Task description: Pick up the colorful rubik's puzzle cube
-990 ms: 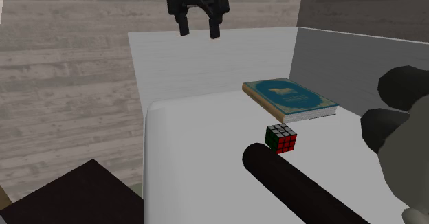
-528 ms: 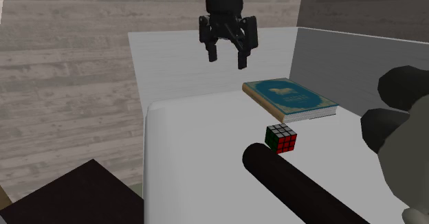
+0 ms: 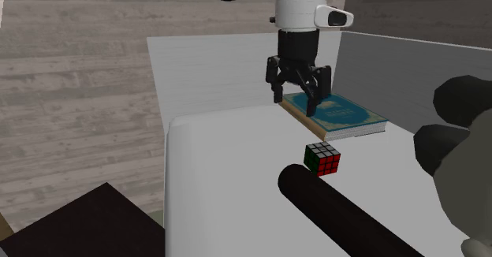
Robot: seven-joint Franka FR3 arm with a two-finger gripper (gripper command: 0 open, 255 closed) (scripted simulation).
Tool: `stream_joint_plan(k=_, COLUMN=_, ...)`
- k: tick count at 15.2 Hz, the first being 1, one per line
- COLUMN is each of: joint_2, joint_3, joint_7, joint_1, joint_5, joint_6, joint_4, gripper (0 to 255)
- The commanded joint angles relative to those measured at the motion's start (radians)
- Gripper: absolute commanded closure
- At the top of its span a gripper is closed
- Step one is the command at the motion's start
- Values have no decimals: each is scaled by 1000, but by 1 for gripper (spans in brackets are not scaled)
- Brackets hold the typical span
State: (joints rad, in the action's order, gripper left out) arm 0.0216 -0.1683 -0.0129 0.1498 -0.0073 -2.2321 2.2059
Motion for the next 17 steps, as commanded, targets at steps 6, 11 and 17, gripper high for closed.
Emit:
stream_joint_plan(k=6, joint_2=-251, joint_3=-33, joint_7=-32, joint_1=48, joint_5=68, joint_6=-73, joint_4=-136, gripper=0)
stream_joint_plan(k=11, joint_2=-341, joint_3=-34, joint_7=-45, joint_1=68, joint_5=95, joint_6=-107, joint_4=-177, gripper=0)
stream_joint_plan(k=17, joint_2=-391, joint_3=-27, joint_7=-55, joint_1=73, joint_5=111, joint_6=-169, joint_4=-166, gripper=0)
